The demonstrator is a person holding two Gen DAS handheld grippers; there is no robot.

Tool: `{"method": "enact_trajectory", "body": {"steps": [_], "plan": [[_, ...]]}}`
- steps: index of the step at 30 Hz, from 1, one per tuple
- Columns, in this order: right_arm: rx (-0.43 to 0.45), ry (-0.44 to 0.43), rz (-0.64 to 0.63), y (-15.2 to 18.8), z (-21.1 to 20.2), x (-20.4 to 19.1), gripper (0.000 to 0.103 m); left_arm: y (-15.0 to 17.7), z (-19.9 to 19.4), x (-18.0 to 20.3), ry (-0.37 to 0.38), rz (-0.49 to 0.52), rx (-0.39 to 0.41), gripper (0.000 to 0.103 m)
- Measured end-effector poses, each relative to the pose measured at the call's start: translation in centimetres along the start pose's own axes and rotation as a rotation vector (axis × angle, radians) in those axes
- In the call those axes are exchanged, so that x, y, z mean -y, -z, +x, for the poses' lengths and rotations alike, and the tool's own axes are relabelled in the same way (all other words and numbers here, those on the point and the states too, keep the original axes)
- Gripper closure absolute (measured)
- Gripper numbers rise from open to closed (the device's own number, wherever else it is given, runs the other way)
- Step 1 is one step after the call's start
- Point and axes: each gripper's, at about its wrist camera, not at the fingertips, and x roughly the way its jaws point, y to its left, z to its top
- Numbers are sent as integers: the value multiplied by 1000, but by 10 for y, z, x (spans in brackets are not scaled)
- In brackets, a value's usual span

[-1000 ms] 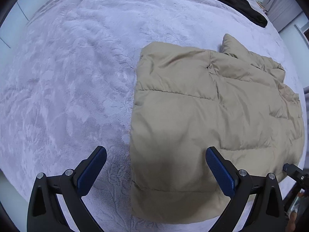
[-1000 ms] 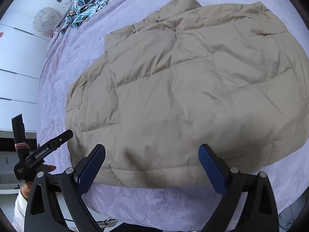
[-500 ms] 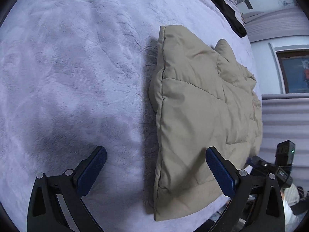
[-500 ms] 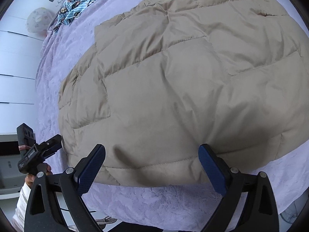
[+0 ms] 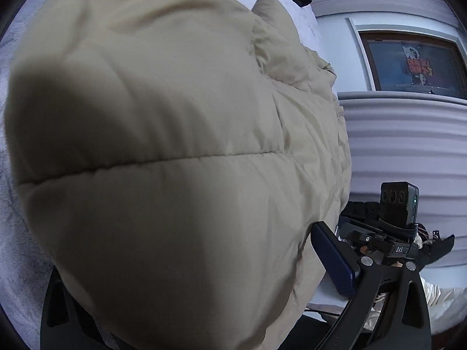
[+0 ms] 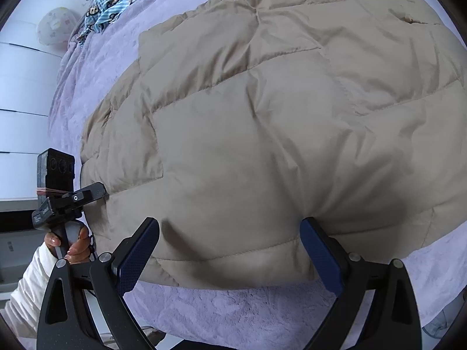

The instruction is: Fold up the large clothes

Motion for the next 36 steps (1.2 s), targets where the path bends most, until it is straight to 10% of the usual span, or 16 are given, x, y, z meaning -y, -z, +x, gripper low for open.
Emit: {"method": "enact_trajectory", "body": {"steps": [2, 6, 11, 13, 14, 30, 36], "plan": [[-6, 3, 0, -1, 1, 0, 5, -4, 2, 5, -1, 9, -1, 57], [-26, -47, -20, -6, -8, -4, 5, 1, -11, 23, 6, 10, 42, 74], [66, -69, -16, -13, -36, 13, 13, 8, -31, 56, -15, 5, 82, 74], [93, -56, -10, -21, -40, 25, 82, 11, -39, 75, -52, 6, 104, 74], [91, -53, -4, -24, -38, 31, 88, 12, -42, 87, -73, 5, 117, 74], [-42, -256, -40, -64, 6, 73, 101, -30, 57, 317, -285, 92, 87, 73], [121, -318, 76, -50, -72, 142, 96, -62, 144, 363, -221, 205, -89, 31]]}}
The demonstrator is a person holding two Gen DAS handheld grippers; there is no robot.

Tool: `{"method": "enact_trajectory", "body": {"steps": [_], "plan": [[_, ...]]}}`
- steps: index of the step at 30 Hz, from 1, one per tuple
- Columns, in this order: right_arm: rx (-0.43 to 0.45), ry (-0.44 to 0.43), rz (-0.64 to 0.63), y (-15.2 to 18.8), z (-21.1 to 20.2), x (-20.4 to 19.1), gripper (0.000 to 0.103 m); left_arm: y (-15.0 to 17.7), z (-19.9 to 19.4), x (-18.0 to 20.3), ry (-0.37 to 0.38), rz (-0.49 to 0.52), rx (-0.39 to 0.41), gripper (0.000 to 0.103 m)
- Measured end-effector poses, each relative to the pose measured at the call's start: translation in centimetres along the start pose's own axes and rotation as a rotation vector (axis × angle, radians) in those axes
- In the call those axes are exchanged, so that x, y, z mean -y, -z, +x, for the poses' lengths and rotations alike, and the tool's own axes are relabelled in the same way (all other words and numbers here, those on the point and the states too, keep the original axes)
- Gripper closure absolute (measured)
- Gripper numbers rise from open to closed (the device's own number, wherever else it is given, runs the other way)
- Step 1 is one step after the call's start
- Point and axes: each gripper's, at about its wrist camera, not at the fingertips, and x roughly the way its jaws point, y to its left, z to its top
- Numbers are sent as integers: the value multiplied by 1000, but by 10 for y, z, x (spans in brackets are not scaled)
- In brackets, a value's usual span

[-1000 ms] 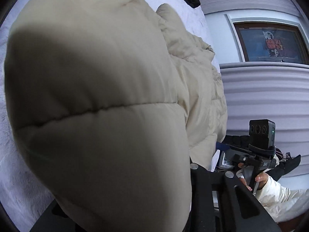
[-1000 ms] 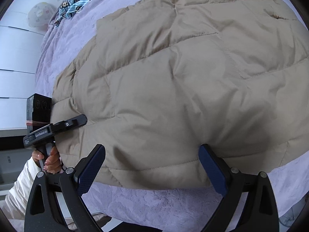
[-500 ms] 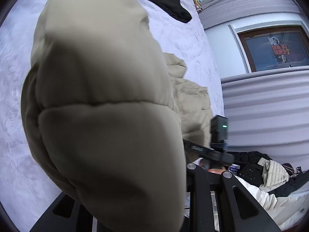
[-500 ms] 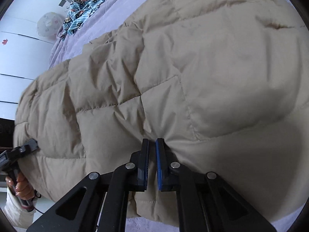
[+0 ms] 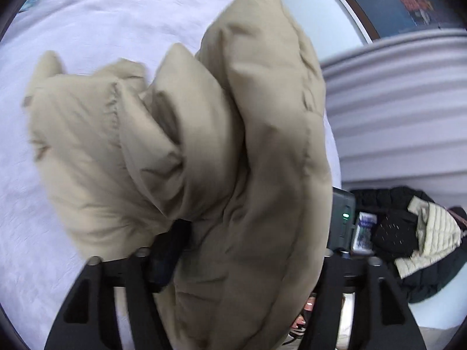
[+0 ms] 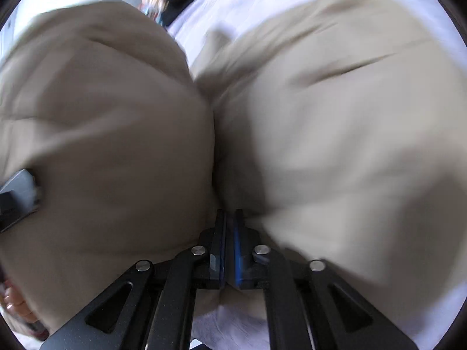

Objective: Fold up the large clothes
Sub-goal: 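Lift the folded jacket with both tools and move it across the bed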

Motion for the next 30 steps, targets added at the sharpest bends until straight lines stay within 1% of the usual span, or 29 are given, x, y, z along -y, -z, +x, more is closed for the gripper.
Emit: {"method": "enact_trajectory", "body": {"steps": [3, 4, 6, 8, 9, 10, 11, 12, 13, 14, 15, 16, 18, 20, 21, 22, 23, 24, 25, 26, 27, 28, 30], "plan": [[84, 8, 81, 9, -39, 31, 96, -20, 41, 11, 92, 63, -60, 31], [104, 16, 106, 14, -48, 40, 96, -26, 54, 10, 110, 61, -69, 31], [141, 42, 156, 26, -66, 55, 96, -36, 76, 6, 112, 43, -78, 31], [170, 73, 190, 40, -82, 64, 96, -40, 92, 5, 78, 44, -70, 31], [189, 85, 204, 49, -92, 67, 93, -50, 104, 12, 62, 48, -65, 31], [205, 85, 210, 55, -100, 69, 79, -54, 111, 15, 45, 57, -60, 31], [227, 76, 213, 62, -109, 68, 66, -48, 120, 24, 29, 74, -61, 31], [253, 62, 208, 69, -120, 64, 35, -44, 121, 33, 9, 92, -63, 31], [277, 40, 194, 74, -127, 59, 25, -47, 127, 45, -9, 111, -66, 31], [293, 9, 170, 78, -129, 50, 25, -46, 126, 46, -22, 124, -67, 31], [284, -25, 137, 78, -131, 40, 25, -49, 124, 40, -36, 134, -68, 31], [271, -43, 111, 79, -129, 34, 25, -43, 120, 35, -46, 138, -65, 31], [226, -69, 54, 71, -119, 21, 25, -49, 121, 42, -56, 158, -29, 31], [209, -63, 24, 57, -101, 10, 25, -44, 98, 46, -81, 213, 47, 31], [206, -34, 14, 47, -91, 4, 25, -40, 79, 48, -129, 250, 114, 31], [216, 27, 18, 38, -83, 1, 27, -38, 66, 48, -185, 273, 176, 31], [229, 68, 26, 38, -82, 2, 37, -34, 48, 42, -260, 289, 253, 31], [244, 105, 34, 32, -79, 3, 79, -33, 39, 37, -326, 288, 313, 31], [247, 133, 40, 26, -77, 5, 85, -31, 30, 25, -380, 273, 353, 31], [268, 156, 46, 25, -79, 7, 87, -31, 24, 10, -425, 247, 376, 31], [285, 169, 45, 26, -83, 9, 89, -33, 20, -14, -473, 194, 377, 31], [290, 185, 38, 33, -86, 15, 90, -36, 22, -32, -495, 149, 362, 31], [295, 220, 19, 40, -88, 19, 90, -44, 32, -63, -473, 63, 343, 31]]}}
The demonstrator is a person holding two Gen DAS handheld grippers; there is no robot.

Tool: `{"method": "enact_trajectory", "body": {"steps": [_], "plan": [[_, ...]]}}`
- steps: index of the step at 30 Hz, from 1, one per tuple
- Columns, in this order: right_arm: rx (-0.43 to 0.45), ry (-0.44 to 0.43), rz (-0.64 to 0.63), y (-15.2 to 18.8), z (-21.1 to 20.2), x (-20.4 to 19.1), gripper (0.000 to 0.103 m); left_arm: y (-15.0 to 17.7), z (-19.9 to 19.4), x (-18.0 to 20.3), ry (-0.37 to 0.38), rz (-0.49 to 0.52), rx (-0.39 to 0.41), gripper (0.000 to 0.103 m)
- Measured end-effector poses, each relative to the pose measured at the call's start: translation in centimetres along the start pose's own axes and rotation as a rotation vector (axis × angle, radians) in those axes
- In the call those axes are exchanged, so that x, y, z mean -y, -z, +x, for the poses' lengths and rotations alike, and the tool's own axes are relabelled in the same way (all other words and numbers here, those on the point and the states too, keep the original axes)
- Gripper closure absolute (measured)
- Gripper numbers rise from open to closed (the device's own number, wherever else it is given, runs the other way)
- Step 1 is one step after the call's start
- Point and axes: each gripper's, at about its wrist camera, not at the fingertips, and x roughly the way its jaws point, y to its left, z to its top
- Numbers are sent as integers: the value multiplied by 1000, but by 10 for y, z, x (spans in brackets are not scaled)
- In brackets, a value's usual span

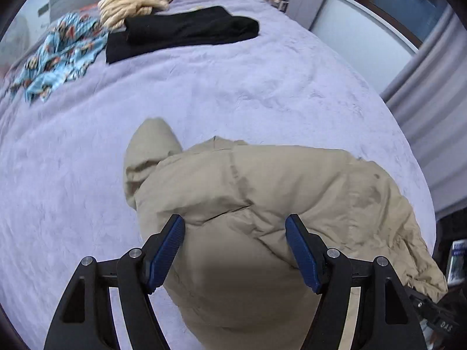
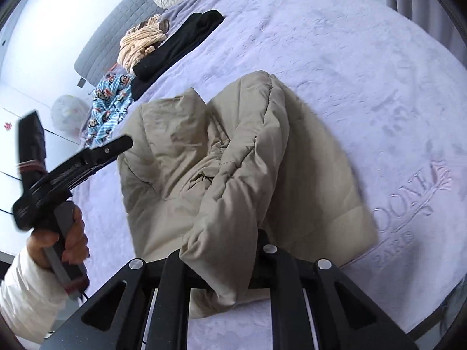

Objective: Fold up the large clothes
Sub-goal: 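Lift the folded jacket with both tools and move it across the bed, then lower the folded beige jacket onto the bed and open both tools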

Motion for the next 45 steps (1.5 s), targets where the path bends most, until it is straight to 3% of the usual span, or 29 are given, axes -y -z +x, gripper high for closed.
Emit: {"method": "enact_trajectory", "body": {"steps": [2, 7, 12, 14, 19, 23, 26, 28, 30, 32, 34, 38, 41, 44, 45], "plan": [[-1, 16, 7, 3, 0, 4, 90, -1, 16, 4, -5, 4, 0, 31], [21, 83, 37, -2, -8, 26, 90, -5, 47, 83, -48, 165, 40, 31], [22, 96, 150, -1, -2, 77, 90, -17, 76, 124, -13, 156, 9, 31], [16, 84, 163, -2, 6, 96, 89, -18, 82, 128, -29, 164, 6, 30], [-89, -45, 286, -13, 14, 124, 83, -13, 82, 119, -37, 164, 2, 29], [-10, 25, 133, -27, -37, 106, 80, -13, 84, 118, -49, 168, 1, 28], [44, 11, 32, -44, -55, 89, 80, -12, 84, 121, -70, 179, -4, 28], [14, -26, -19, -57, -42, 78, 80, -13, 81, 121, -89, 173, -15, 28], [-76, -45, -67, -63, -11, 67, 80, -14, 72, 119, -115, 155, -27, 28], [-172, 13, -119, -54, 16, 65, 80, -11, 53, 113, -122, 136, -30, 28], [-223, 30, -144, -42, 29, 69, 80, -2, 29, 105, -115, 113, -11, 28], [-239, -3, -132, -36, 29, 76, 80, 37, -12, 84, -86, 54, 0, 28], [-258, -12, -140, -37, 30, 81, 80, 81, -21, 71, -92, -6, -61, 28], [-274, -18, -167, -35, 34, 86, 80, 115, -13, 60, -108, -92, -110, 10], [-283, -17, -175, -34, 38, 87, 80, 124, -12, 57, -100, -130, -122, 10]]}}
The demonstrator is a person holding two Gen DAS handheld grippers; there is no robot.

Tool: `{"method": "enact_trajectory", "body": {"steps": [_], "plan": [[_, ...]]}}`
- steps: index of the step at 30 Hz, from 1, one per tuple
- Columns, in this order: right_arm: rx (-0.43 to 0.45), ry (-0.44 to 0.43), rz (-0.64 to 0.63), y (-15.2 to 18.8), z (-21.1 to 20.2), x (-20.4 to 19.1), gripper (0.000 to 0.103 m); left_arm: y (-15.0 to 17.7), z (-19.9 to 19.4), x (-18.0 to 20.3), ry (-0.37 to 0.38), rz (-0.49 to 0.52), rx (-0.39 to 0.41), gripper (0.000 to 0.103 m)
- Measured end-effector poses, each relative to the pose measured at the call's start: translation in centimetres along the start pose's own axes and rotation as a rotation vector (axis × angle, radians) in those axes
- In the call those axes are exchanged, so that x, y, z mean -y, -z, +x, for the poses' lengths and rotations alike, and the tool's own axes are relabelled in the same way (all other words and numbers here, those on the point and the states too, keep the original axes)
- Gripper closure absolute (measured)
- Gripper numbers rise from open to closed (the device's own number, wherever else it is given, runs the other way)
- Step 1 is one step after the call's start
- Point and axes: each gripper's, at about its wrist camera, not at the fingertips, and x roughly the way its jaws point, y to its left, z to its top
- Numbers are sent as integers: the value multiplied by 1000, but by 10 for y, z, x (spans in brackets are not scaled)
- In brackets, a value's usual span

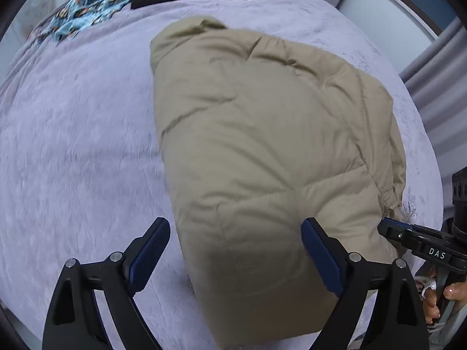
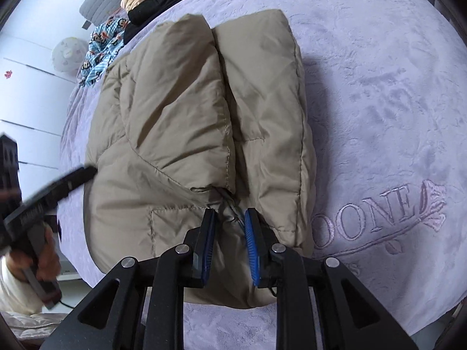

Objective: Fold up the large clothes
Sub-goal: 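Lower the folded beige jacket onto the bed and open both tools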

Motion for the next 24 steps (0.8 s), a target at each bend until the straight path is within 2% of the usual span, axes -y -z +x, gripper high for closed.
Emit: {"method": "enact_trajectory", "body": {"steps": [3, 8, 18, 20, 24], "plan": [[-24, 3, -13, -1, 4, 2, 80, 8, 0, -4, 1, -54, -12, 10], [-33, 21, -33, -3, 7, -3, 80, 14, -8, -1, -43, -23, -8, 10], [20, 66, 4, -1, 4, -30, 78, 33, -12, -17, -35, -29, -11, 10], [33, 72, 3, 1, 0, -34, 74, 36, -17, -19, -32, -26, -6, 10], [90, 80, 20, 7, -15, -46, 54, 42, -27, -22, -37, 0, 8, 10]]}}
